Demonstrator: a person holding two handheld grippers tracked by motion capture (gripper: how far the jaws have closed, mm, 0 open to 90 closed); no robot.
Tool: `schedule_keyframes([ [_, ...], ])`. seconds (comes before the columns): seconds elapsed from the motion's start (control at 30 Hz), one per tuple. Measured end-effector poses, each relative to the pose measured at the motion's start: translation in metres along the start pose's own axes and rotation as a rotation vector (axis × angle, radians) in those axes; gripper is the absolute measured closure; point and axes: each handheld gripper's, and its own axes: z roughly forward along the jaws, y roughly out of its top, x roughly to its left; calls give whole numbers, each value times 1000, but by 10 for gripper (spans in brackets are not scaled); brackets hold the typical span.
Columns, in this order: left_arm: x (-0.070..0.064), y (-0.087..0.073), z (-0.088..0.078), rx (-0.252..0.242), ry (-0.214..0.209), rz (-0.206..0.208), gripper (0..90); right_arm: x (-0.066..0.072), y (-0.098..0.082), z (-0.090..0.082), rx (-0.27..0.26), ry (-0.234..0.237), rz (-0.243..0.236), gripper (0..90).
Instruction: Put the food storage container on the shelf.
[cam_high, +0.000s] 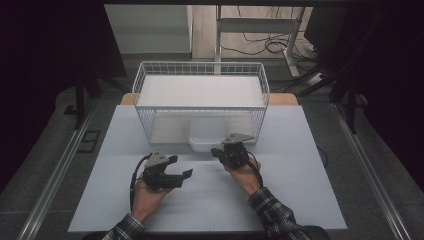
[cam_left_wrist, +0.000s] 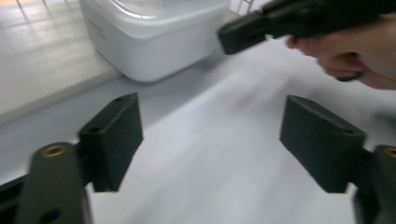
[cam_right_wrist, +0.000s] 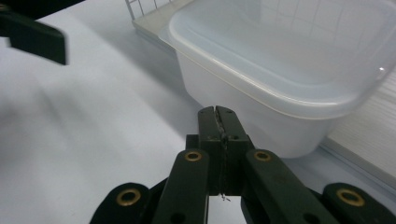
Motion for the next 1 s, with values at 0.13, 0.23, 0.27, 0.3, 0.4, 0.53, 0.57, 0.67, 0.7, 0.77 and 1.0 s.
schedule_keyframes([
  [0.13,-6,-6,-3,30,-3,28,95,-1,0,9,8,-2,4,891],
  [0.23,-10,-11,-5,39,4,56,66,-2,1,14,9,-5,9,892],
  [0.27,-10,-12,-6,42,9,62,54,-3,2,16,9,-4,8,891],
  [0.3,-10,-14,-7,45,13,64,48,-3,2,17,9,-4,8,892],
  [0.4,-10,-19,-10,45,10,58,40,-4,4,20,9,-10,10,891],
  [0.53,-10,-24,-14,46,20,65,31,-7,6,25,7,-17,15,892],
  [0.57,-10,-25,-15,44,22,65,30,-7,6,26,11,-18,12,892],
  [0.67,-11,-27,-18,43,25,64,29,-9,8,28,13,-29,11,891],
  [0.7,-11,-28,-19,42,27,64,28,-10,8,29,14,-32,12,891],
  [0.77,-11,-28,-22,41,30,61,28,-12,8,30,13,-34,15,892],
  [1.0,-8,-31,-28,29,40,48,28,-18,12,36,14,-50,23,891],
])
